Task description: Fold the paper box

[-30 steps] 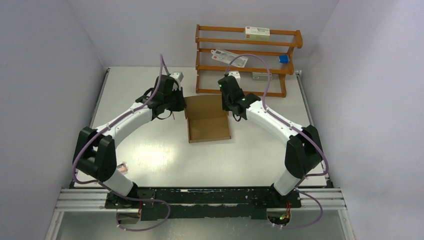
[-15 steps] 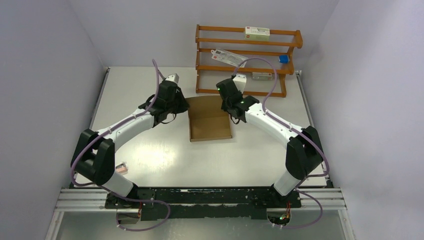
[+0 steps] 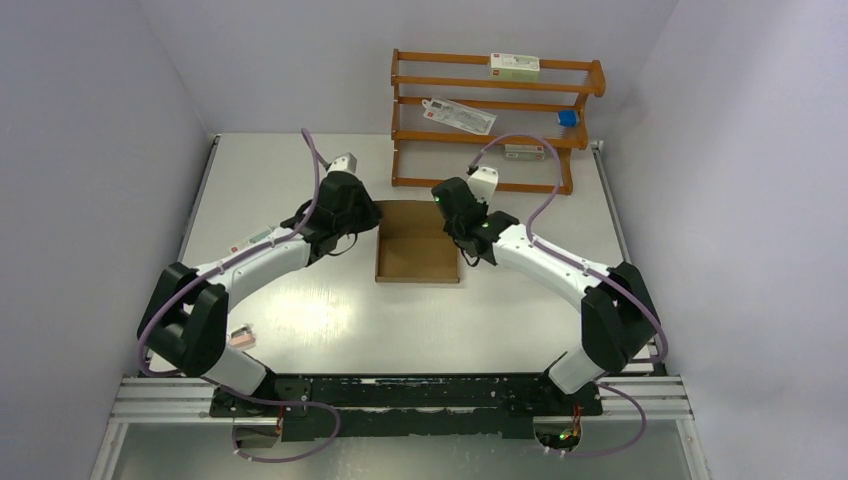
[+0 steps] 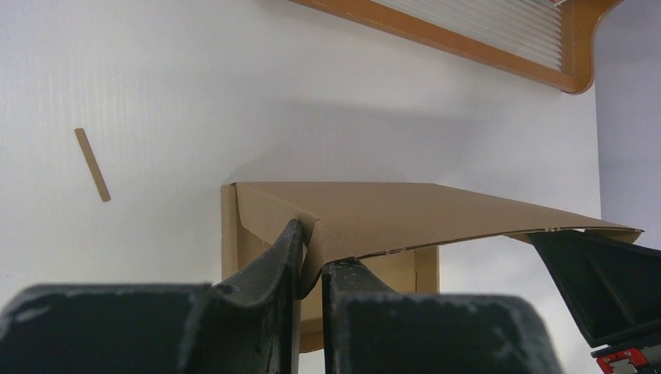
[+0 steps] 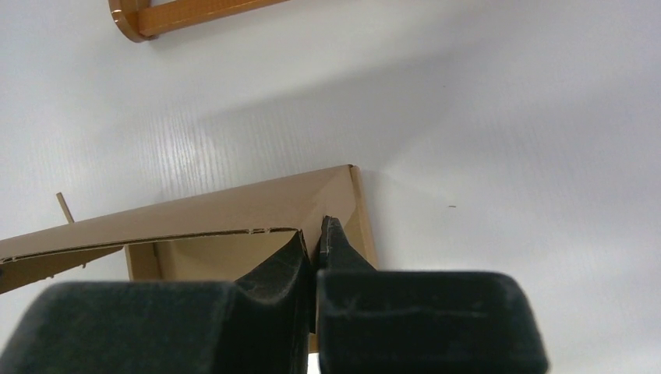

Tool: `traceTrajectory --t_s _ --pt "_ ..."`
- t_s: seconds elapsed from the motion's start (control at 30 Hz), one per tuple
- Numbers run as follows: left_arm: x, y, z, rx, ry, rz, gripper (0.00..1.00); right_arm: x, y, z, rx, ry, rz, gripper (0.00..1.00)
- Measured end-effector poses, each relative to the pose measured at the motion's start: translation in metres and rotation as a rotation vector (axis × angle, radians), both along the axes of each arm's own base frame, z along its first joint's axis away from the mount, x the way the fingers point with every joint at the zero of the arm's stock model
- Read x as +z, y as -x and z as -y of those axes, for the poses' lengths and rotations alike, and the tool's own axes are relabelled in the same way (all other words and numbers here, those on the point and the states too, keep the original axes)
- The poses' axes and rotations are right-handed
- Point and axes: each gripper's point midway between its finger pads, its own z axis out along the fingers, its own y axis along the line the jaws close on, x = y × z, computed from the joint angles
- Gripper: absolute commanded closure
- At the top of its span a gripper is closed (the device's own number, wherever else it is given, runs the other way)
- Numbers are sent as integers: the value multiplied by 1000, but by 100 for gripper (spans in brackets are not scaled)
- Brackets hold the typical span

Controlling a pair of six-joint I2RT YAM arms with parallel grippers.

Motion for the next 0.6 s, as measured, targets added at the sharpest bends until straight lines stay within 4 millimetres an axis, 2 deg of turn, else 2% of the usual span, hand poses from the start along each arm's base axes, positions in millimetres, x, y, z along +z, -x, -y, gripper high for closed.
traceTrajectory --t_s 0.6 --pt "-9 39 -10 -34 -4 27 82 -12 34 -9 -30 -131 52 100"
